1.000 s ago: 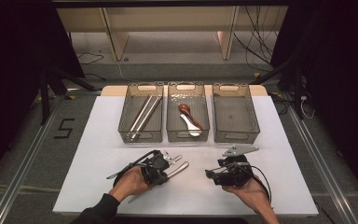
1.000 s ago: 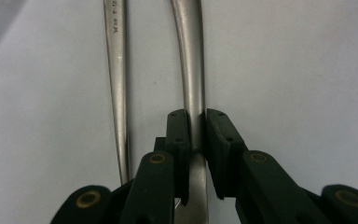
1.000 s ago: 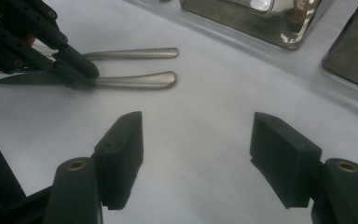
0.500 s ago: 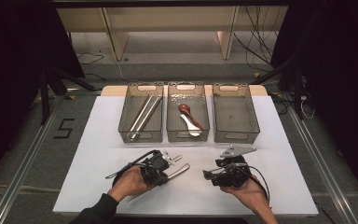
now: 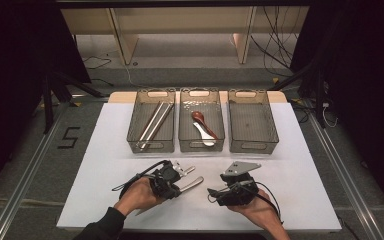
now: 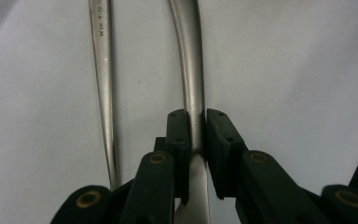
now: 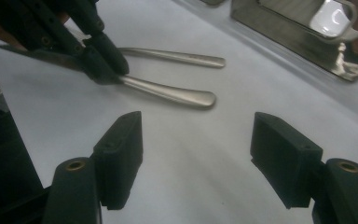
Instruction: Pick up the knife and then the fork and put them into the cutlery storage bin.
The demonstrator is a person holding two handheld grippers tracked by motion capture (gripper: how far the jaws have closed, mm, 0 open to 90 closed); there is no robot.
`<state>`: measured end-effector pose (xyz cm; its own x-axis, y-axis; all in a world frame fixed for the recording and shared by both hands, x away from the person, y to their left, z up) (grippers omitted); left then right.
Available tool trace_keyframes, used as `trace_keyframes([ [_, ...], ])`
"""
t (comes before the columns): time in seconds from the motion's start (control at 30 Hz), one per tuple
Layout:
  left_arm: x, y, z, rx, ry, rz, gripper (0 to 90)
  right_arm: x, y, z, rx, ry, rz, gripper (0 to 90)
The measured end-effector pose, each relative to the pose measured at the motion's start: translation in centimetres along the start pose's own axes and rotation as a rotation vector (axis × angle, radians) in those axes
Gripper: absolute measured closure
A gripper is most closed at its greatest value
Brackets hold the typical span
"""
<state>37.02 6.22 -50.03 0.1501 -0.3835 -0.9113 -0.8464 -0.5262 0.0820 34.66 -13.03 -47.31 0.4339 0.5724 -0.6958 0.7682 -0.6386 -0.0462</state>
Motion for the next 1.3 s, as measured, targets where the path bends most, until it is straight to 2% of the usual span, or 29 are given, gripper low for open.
trace_keyframes([
  [0.17, -0.2, 0.0, 0.1, 0.0, -0.005, 0.008, 79.3, 0.9, -1.2, -0.3, -0.075, 0.008, -0.004, 34.9],
  [0.43, -0.2, 0.0, 0.1, -0.001, -0.011, 0.014, 79.4, 2.9, -3.6, -0.5, -0.228, 0.001, -0.004, 34.7],
  [0.6, -0.5, 0.1, 0.1, 0.007, -0.02, 0.019, 79.4, 3.4, -4.2, -0.7, -0.284, 0.01, 0.013, 34.7],
  [1.07, -0.6, 0.4, 0.0, 0.005, -0.026, 0.038, 79.3, 6.1, -5.7, -0.7, -0.436, -0.025, 0.036, 35.8],
  [1.3, -0.6, 0.4, 0.1, -0.003, -0.03, 0.045, 79.3, 7.5, -6.0, -0.8, -0.526, -0.036, 0.071, 38.0],
])
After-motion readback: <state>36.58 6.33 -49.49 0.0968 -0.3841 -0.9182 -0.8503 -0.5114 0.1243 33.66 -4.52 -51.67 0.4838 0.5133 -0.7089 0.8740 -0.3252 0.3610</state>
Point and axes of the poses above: each handheld gripper's, and its own axes: x roughly forward along the jaws, z roughly out of its underside, y roughly to its right, the point moved 5 cm from there along x, roughly forward along the jaws, and after that the axes turned 2 degrees about -x, right-handed, at the moved point
